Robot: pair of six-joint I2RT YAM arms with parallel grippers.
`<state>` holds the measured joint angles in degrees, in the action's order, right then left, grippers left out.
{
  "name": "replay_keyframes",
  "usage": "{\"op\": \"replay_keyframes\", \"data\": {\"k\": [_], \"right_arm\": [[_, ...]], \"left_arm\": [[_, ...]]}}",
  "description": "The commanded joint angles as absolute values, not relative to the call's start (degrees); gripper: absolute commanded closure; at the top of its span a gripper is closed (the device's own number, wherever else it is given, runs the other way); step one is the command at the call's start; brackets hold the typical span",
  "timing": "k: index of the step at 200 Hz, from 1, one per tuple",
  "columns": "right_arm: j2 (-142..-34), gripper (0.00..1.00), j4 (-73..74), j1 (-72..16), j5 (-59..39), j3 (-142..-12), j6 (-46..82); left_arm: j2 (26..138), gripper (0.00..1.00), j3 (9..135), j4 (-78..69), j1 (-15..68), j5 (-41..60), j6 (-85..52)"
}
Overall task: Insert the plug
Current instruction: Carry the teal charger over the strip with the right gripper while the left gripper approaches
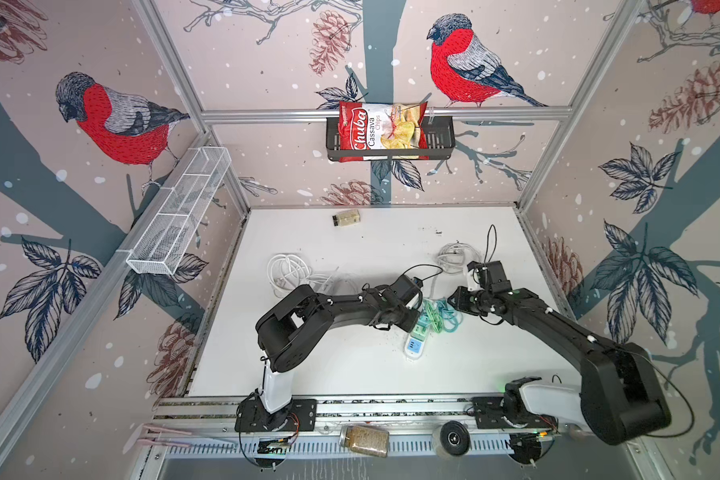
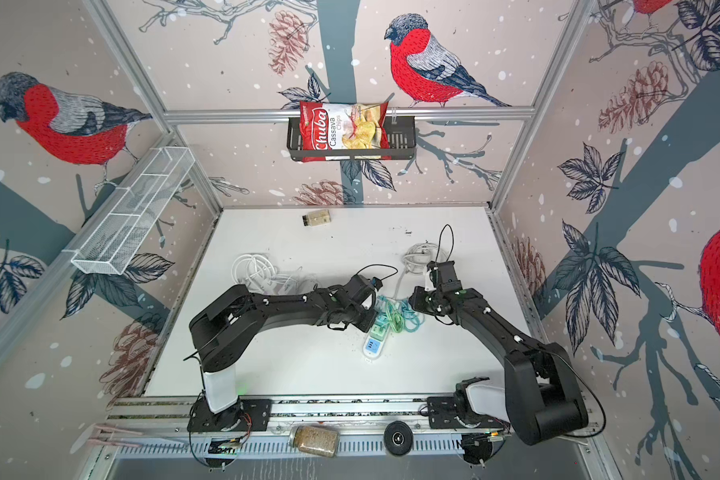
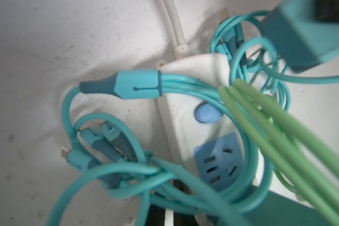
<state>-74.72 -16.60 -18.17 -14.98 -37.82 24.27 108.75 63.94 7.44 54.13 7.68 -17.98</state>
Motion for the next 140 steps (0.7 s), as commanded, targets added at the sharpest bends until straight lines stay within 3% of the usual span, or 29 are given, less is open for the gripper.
{"op": "replay_keyframes", "data": {"k": [1, 33, 140], "right_arm": [[-77.5, 0.93, -13.4, -19.6, -13.7, -39.9, 25.9], [-84.4, 0.93, -13.6, -21.1, -10.8, -45.5, 24.9], [-109.6, 0.94, -14.1, -21.2, -15.6, -70.5, 21.4]], "left_arm": [[108.9, 0.88, 64.8, 5.3, 54.3, 9.0, -17.0], [110.2, 0.88, 65.6, 4.9, 53.7, 8.4, -16.6], [114.7, 0.87, 69.4, 0.4, 43.4, 11.3, -13.7]]}}
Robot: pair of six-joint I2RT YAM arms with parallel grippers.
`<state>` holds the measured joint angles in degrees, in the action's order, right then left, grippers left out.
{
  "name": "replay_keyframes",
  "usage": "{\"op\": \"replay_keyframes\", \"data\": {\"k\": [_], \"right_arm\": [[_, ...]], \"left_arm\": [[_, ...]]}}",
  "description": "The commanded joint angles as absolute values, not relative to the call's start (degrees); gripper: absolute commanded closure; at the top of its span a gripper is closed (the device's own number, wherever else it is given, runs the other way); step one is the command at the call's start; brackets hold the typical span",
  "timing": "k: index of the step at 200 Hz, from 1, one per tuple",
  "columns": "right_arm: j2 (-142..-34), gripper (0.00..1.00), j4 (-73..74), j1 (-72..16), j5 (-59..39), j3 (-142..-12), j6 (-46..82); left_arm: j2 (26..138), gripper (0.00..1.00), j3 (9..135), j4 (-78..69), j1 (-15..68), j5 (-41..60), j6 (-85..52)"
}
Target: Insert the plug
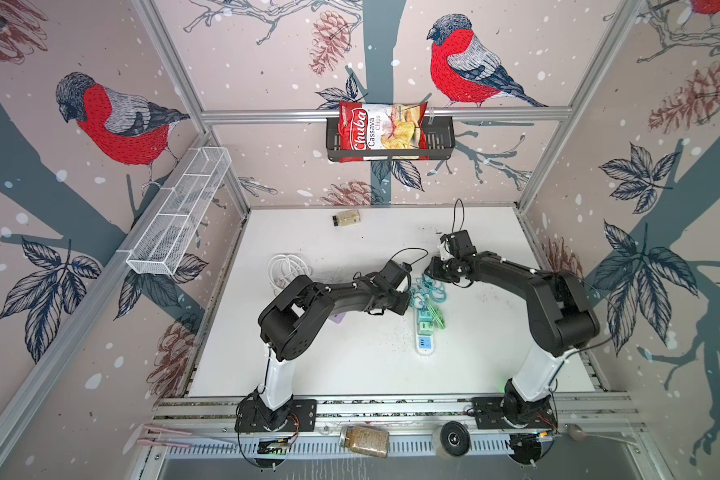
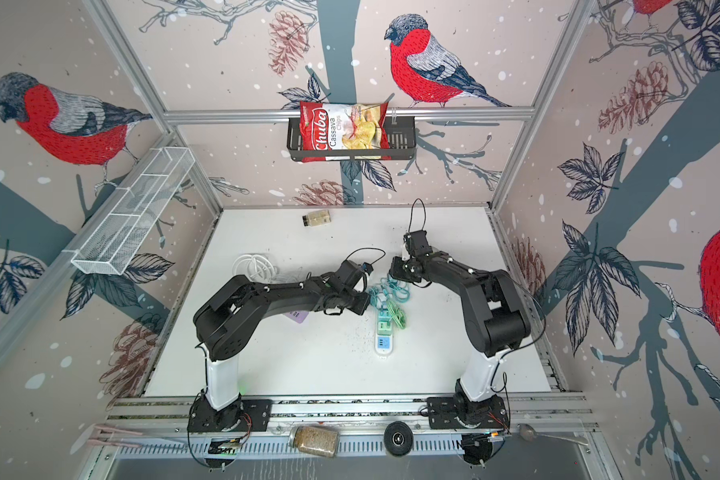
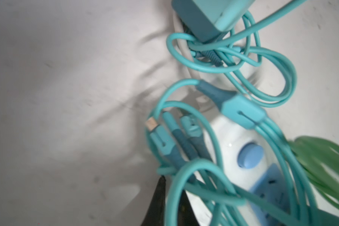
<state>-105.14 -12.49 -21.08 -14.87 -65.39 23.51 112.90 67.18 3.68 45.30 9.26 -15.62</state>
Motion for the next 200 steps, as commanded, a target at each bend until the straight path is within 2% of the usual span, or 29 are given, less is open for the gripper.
{"op": "replay_keyframes", "data": {"k": [1, 67, 94, 122, 200], "right_arm": [[-109.8, 0.95, -14.1, -21.2, -15.6, -70.8, 21.4], [-124.5, 0.95, -18.6, -21.9, -19.6, -90.7, 19.7], [-128.1, 0.96, -24.1, -21.9, -15.3, -98.9, 17.9], [-121.7, 0.96, -25.6, -21.1, -8.3, -95.3, 16.6], [-93.8, 0.94, -24.6, -16.4, 5.4, -72.2, 17.7]], "left_arm": [[114.9, 0.87, 69.4, 0.5, 43.4, 11.4, -13.6], [117.7, 0.87, 73.6, -0.8, 38.9, 11.2, -13.3], [118.2, 0.87, 74.1, -0.2, 36.4, 10.9, -12.6], [117.5, 0.83, 74.1, 0.8, 35.9, 9.4, -10.9], [114.8, 0.72, 72.3, 0.5, 36.0, 9.9, -11.4]]}}
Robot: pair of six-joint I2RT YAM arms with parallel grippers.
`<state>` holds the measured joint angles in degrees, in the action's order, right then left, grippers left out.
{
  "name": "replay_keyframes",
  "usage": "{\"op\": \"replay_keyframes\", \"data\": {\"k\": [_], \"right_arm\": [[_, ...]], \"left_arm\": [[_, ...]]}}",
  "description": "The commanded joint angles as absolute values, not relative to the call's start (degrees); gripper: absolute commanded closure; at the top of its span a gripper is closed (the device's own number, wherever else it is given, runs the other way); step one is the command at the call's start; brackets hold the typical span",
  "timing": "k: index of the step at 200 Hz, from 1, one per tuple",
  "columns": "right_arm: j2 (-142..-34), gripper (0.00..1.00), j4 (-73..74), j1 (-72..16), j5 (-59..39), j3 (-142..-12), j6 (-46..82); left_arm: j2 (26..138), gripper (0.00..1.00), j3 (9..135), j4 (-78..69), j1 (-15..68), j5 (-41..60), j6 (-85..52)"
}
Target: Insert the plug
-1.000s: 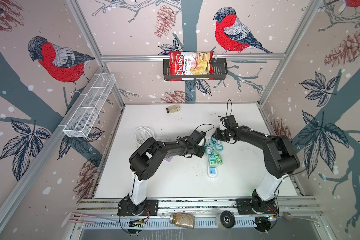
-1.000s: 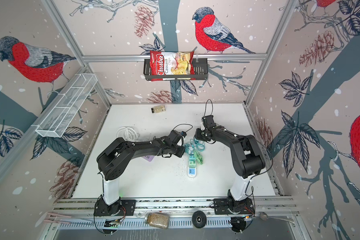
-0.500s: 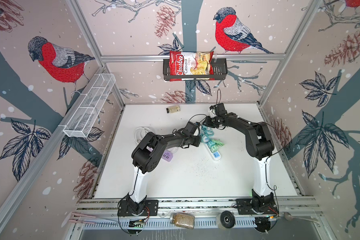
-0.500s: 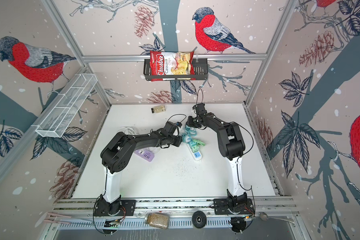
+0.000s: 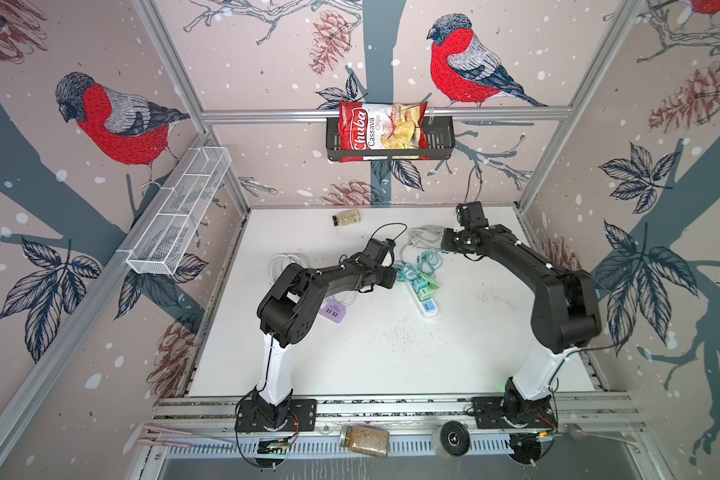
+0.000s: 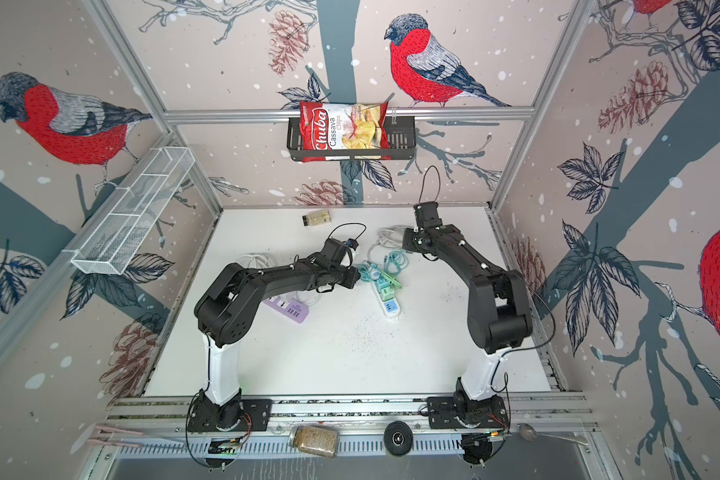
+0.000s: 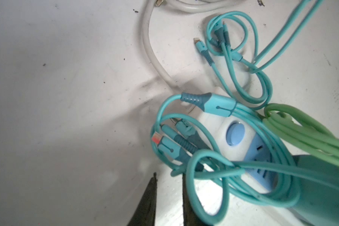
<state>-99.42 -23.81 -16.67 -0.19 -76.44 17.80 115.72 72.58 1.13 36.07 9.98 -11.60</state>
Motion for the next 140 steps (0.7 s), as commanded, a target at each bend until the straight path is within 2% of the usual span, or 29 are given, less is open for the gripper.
{"op": "replay_keyframes", "data": {"k": [1, 50, 70, 88, 140], "right_arm": [[-93.4, 0.94, -24.6, -16.3, 5.5, -71.9, 17.7], [-79.5, 0.94, -26.5, -16.7, 3.7, -58.7, 21.2], [-75.0, 0.94, -25.6, -17.7, -0.3, -53.8, 20.8], [-74.0, 0.93, -26.5, -18.5, -5.2, -51.8, 19.9], [-73.3, 0.94, -25.8, -22.1, -9.7, -48.6, 17.9]], "left_arm": [[114.7, 0.71, 72.2, 0.5, 36.0, 10.0, -11.4], [114.0, 0.59, 72.3, -1.3, 36.0, 10.9, -12.5], [113.2, 0.58, 71.7, -3.8, 36.0, 12.5, -13.4], [112.7, 0.58, 71.5, -5.6, 36.0, 13.0, -14.7], [112.0, 0.57, 70.3, -5.8, 36.0, 12.0, -16.0]]}}
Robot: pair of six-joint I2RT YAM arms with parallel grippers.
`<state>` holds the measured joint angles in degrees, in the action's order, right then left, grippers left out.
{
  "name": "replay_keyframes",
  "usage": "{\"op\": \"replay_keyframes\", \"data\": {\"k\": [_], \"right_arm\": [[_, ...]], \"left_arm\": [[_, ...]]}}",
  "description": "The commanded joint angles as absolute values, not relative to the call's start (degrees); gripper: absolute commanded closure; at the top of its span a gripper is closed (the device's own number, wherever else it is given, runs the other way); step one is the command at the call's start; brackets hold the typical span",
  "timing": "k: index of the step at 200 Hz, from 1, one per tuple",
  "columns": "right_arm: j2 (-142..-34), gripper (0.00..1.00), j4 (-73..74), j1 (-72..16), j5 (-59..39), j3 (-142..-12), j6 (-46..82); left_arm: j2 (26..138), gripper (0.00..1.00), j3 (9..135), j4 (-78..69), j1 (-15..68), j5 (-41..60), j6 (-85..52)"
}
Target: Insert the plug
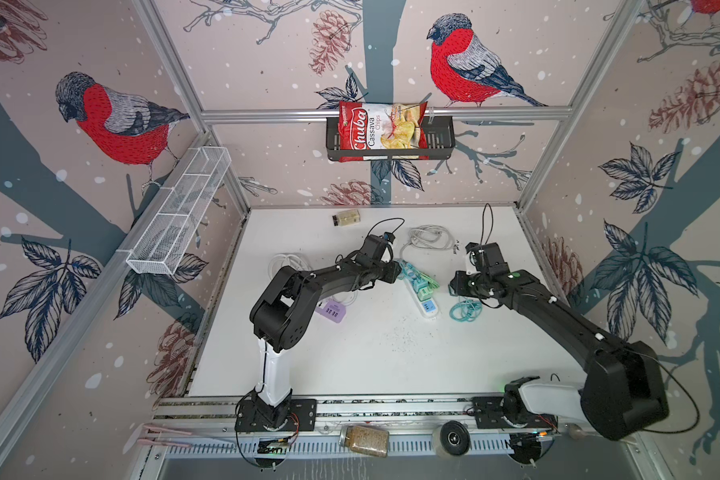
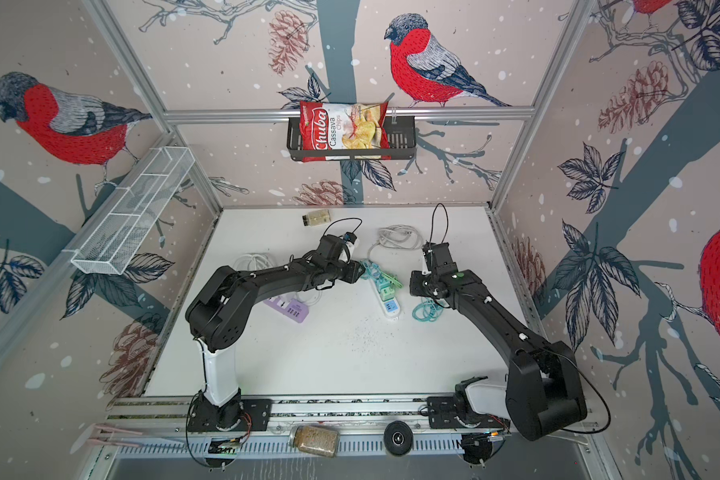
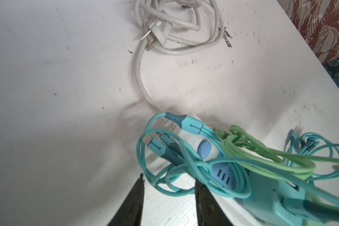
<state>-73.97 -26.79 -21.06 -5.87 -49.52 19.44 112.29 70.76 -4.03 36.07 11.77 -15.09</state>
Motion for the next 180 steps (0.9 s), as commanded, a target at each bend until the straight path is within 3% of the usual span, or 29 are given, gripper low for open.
{"op": "replay_keyframes", "data": {"k": [1, 73, 180], "right_arm": [[-73.2, 0.94, -25.7, -22.3, -9.9, -48.4, 17.8], [-70.5, 0.94, -24.9, -28.8, -10.7, -46.6, 16.8], [-80.5, 0.96, -25.0, -35.1, -3.8, -52.6, 13.5]], "left_arm": [[112.0, 0.57, 70.3, -5.8, 36.0, 12.1, -16.0], [110.8, 0.57, 66.5, -8.7, 36.1, 14.2, -16.4], [111.2, 0.56, 65.6, -9.9, 36.1, 12.3, -15.9]]}}
